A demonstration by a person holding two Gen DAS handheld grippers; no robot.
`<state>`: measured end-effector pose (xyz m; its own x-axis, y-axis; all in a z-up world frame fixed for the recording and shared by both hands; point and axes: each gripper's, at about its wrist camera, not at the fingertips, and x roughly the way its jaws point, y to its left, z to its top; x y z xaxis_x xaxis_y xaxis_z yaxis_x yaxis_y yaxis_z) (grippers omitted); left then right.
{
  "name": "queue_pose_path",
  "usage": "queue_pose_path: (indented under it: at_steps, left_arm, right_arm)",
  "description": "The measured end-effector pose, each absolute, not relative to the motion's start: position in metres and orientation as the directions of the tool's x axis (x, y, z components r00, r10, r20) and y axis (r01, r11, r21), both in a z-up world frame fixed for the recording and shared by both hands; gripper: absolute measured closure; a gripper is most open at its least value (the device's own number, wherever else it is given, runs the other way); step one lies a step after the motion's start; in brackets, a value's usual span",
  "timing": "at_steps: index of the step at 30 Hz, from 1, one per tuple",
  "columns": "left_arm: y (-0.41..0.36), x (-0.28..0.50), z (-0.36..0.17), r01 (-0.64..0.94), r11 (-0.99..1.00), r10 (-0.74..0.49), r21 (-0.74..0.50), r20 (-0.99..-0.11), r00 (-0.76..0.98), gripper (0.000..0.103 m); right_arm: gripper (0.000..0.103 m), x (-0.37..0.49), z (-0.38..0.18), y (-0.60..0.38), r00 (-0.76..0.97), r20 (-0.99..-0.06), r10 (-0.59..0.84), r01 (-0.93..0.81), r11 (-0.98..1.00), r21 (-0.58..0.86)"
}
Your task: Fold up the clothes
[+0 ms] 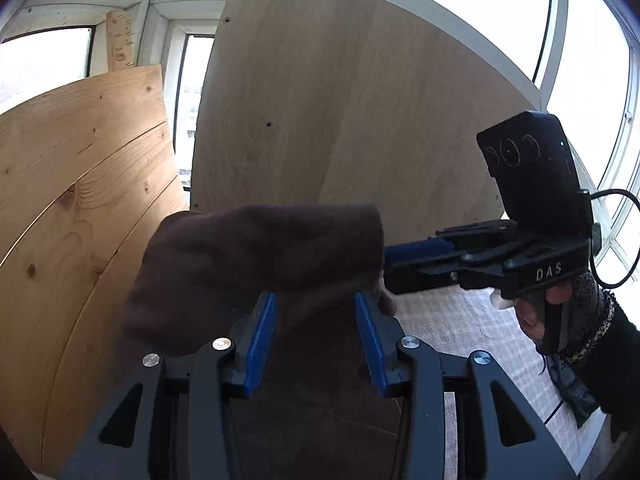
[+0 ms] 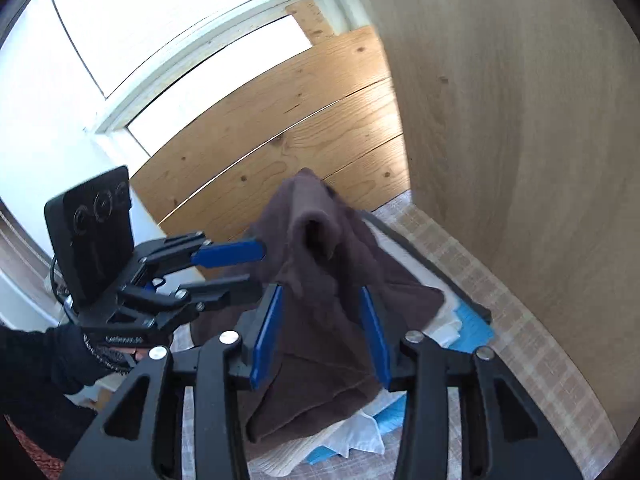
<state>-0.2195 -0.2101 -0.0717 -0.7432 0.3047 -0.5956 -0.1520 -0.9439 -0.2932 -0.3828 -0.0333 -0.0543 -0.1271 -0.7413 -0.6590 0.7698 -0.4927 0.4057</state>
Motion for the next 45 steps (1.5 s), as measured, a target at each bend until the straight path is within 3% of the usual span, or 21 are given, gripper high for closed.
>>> queue_pose_path:
  at_steps: [3, 5, 9, 10, 11, 13, 17, 20, 21, 22, 23, 29, 36, 40, 45]
  left_arm:
    - [-0.208, -0.226, -0.076, -0.135, -0.94, 0.308, -0.314, -0.609, -0.731, 0.051]
    - [-0.207, -0.231, -0.079, -0.123, -0.937, 0.311, -0.328, -0.618, -0.722, 0.035]
    - [-0.205, -0.24, -0.085, -0.098, -0.93, 0.316, -0.355, -0.635, -0.705, 0.032]
    - [-0.204, -0.243, -0.086, -0.092, -0.928, 0.318, -0.361, -0.639, -0.701, 0.04]
    - [-0.204, -0.245, -0.088, -0.086, -0.926, 0.32, -0.368, -0.643, -0.696, 0.06]
    - [-0.203, -0.25, -0.091, -0.073, -0.922, 0.323, -0.38, -0.651, -0.687, 0.074]
    - [-0.214, -0.24, -0.083, -0.076, -0.913, 0.337, -0.4, -0.635, -0.695, 0.089]
    - [-0.22, -0.228, -0.069, -0.094, -0.922, 0.327, -0.375, -0.626, -0.708, 0.091]
    - [-0.222, -0.224, -0.065, -0.102, -0.917, 0.339, -0.385, -0.619, -0.708, 0.091]
    - [-0.223, -0.222, -0.062, -0.112, -0.916, 0.345, -0.384, -0.614, -0.71, 0.091]
    - [-0.223, -0.218, -0.059, -0.118, -0.918, 0.343, -0.378, -0.611, -0.713, 0.091]
    - [-0.235, -0.204, -0.043, -0.136, -0.911, 0.362, -0.39, -0.594, -0.718, 0.091]
    - [-0.244, -0.197, -0.022, -0.146, -0.926, 0.337, -0.35, -0.586, -0.737, 0.091]
    - [-0.246, -0.214, -0.031, -0.172, -0.907, 0.382, -0.384, -0.581, -0.718, 0.087]
    - [-0.218, -0.263, -0.081, -0.2, -0.907, 0.412, -0.371, -0.676, -0.611, 0.074]
  right_arm:
    - [0.06, -0.392, -0.054, -0.01, -0.181, -0.671, -0.719, 0.734, -0.553, 0.394]
    - [0.06, -0.391, -0.056, -0.008, -0.189, -0.681, -0.708, 0.733, -0.563, 0.382]
    - [0.061, -0.386, -0.061, -0.015, -0.206, -0.703, -0.681, 0.755, -0.567, 0.329]
    - [0.061, -0.387, -0.06, -0.013, -0.225, -0.703, -0.675, 0.756, -0.576, 0.312]
    - [0.061, -0.387, -0.058, -0.011, -0.23, -0.692, -0.684, 0.757, -0.573, 0.314]
    - [0.061, -0.388, -0.056, -0.009, -0.241, -0.67, -0.702, 0.76, -0.567, 0.319]
    - [0.061, -0.396, -0.052, -0.002, -0.207, -0.601, -0.772, 0.744, -0.523, 0.416]
    - [0.064, -0.396, -0.051, -0.013, -0.243, -0.616, -0.749, 0.762, -0.541, 0.357]
    - [0.084, -0.395, -0.052, -0.018, -0.212, -0.611, -0.762, 0.767, -0.517, 0.379]
    - [0.095, -0.395, -0.053, -0.024, -0.183, -0.607, -0.773, 0.772, -0.496, 0.398]
    - [0.099, -0.393, -0.052, -0.031, -0.166, -0.606, -0.778, 0.78, -0.48, 0.401]
    - [0.099, -0.399, -0.051, -0.073, -0.129, -0.578, -0.806, 0.817, -0.417, 0.399]
    - [0.098, -0.408, -0.085, -0.111, 0.063, -0.528, -0.847, 0.771, -0.294, 0.565]
    - [0.096, -0.385, -0.099, -0.108, 0.137, -0.584, -0.8, 0.796, -0.262, 0.546]
    - [0.098, -0.395, -0.104, -0.053, -0.005, -0.696, -0.718, 0.744, -0.467, 0.477]
